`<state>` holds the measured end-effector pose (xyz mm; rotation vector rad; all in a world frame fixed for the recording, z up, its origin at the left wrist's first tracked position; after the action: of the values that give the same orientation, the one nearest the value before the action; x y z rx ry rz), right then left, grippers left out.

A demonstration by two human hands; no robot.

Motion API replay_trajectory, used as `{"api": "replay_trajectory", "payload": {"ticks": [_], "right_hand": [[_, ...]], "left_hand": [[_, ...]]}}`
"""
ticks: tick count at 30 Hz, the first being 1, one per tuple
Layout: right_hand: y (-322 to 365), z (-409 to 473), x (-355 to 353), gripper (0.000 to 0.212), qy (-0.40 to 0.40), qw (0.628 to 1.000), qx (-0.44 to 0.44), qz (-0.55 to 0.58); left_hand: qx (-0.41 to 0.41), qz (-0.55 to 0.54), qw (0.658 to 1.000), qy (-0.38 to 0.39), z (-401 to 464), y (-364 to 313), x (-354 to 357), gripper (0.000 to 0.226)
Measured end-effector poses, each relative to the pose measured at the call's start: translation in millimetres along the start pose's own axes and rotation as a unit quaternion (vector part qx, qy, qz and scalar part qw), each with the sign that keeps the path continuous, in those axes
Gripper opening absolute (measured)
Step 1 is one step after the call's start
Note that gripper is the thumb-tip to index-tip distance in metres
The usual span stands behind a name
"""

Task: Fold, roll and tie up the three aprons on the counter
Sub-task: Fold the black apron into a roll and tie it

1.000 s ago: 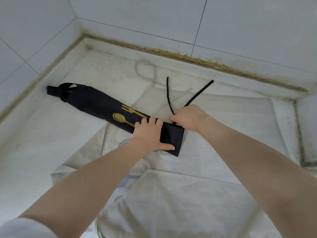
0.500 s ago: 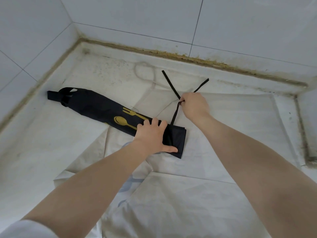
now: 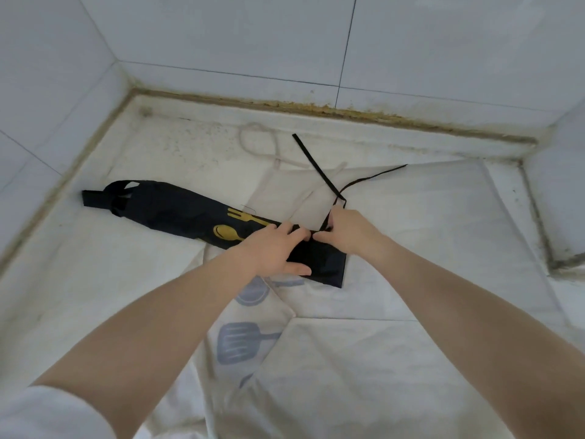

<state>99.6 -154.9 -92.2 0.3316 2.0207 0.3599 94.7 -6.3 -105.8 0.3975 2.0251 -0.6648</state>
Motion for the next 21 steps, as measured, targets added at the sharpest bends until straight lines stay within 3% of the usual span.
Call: {"api": "replay_trajectory", "payload": {"ticks": [2, 5, 8, 11, 17, 21], "right_hand": [[-6.1, -0.7, 4.6, 0.036, -0.019, 0.999, 0.012, 0.033], [-16.9, -3.3, 5.9, 0.019, -0.019, 0.994, 0.006, 0.108], [-15.9, -7.4, 1.9, 0.015, -0.003, 0.995, -0.01, 0.096], [-8.5, -4.3, -0.6, 0.024, 0.028, 0.996, 0.002, 0.086], [-5.2, -4.6, 0.1, 0.015, 0.015, 0.991, -0.001, 0.131], [-5.2, -5.4, 6.1, 0.016, 0.042, 0.993, 0.004, 0.11]], "left_hand": [[0.025, 0.005, 1.0, 0.004, 0.0, 1.9, 0.3, 0.063], [0.038, -0.039, 0.999, 0.001, 0.0, 6.5, -2.3, 0.05], [0.048, -0.066, 0.997, -0.016, -2.2, 12.2, -3.0, 0.03], [0.068, -0.064, 0.995, -0.026, -2.6, 12.2, 3.0, 0.021], [0.045, -0.177, 0.981, -0.067, -8.5, 14.8, 6.6, 0.019], [0.038, -0.178, 0.982, -0.06, -7.1, 12.6, 12.3, 0.028]]}}
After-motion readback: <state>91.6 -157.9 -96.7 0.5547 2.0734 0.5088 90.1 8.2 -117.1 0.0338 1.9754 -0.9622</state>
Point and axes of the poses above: each hand's wrist, its own z-axis towards the middle knuckle, its own x-axis out of the palm, y = z × x, the point moved 3 cm from there along z, towards the middle knuckle, and after that the axes turned 4 degrees about -z, right-handed, at the moved point
